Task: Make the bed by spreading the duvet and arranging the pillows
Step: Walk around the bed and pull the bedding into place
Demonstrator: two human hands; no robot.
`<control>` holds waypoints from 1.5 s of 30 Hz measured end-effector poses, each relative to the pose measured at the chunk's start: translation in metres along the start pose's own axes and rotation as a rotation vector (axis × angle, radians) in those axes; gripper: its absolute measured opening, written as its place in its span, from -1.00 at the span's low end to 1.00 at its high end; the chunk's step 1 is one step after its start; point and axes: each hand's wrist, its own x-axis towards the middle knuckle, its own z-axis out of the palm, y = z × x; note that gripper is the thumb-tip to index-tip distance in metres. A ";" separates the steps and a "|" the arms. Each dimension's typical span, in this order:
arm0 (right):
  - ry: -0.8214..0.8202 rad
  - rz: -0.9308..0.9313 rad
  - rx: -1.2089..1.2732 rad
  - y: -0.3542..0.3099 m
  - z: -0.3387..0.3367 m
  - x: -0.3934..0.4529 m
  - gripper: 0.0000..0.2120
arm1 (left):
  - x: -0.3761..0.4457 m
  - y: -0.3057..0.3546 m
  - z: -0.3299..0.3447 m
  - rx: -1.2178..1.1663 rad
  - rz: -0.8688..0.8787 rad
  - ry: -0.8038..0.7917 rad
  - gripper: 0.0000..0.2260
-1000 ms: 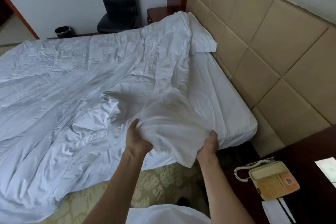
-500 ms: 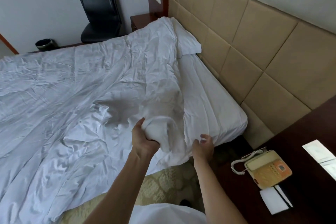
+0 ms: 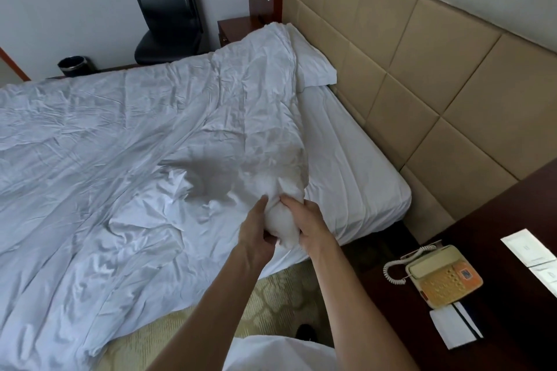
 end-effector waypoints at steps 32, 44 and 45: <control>0.142 -0.162 0.467 -0.086 -0.131 0.008 -0.66 | 0.023 -0.049 0.087 1.246 0.772 -0.204 -0.64; 0.262 -0.291 0.069 -0.079 -0.107 -0.008 -0.59 | 0.057 -0.058 0.113 1.191 0.712 -0.647 -0.75; 0.276 -0.342 0.083 -0.078 -0.099 -0.009 -0.69 | 0.058 -0.057 0.115 1.204 0.747 -0.695 -0.74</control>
